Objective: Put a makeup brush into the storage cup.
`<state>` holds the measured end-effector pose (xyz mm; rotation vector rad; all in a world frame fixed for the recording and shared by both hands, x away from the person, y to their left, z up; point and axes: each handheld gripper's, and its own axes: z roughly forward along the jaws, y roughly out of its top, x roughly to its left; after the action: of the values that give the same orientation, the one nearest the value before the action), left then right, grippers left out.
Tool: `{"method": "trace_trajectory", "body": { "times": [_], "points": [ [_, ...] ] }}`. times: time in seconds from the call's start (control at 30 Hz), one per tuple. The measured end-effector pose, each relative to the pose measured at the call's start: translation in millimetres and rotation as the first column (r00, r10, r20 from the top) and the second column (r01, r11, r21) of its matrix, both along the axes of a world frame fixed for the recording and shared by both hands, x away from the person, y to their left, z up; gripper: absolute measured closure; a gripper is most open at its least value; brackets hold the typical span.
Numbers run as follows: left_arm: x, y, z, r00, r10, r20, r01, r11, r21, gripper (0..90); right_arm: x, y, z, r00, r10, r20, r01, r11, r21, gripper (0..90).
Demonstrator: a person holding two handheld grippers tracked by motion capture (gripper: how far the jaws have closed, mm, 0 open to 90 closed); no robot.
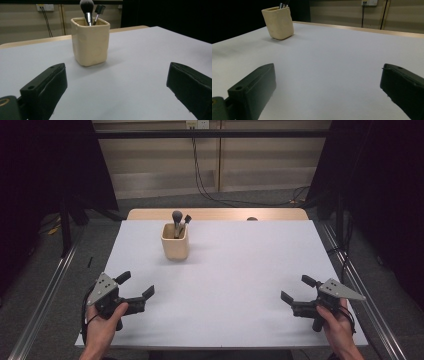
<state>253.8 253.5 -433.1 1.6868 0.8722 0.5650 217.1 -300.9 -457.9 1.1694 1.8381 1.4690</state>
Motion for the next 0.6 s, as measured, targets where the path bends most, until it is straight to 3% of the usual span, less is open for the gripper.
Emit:
{"method": "trace_trajectory", "body": {
  "times": [0.37,0.6],
  "points": [
    [-19.9,8.0,-9.9,0.9991,0.026,-0.033,-0.025,0.9994,0.024,2.5,-0.2,0.7,-0.4,1.0,0.0,0.003,0.0,1.0,-0.005,0.0],
    [-28.9,16.8,-11.8,0.9981,0.06,-0.012,-0.06,0.9982,0.007,2.5,-1.9,1.6,0.6,1.0,0.0,0.01,0.0,1.0,-0.004,0.0]
  ]
}}
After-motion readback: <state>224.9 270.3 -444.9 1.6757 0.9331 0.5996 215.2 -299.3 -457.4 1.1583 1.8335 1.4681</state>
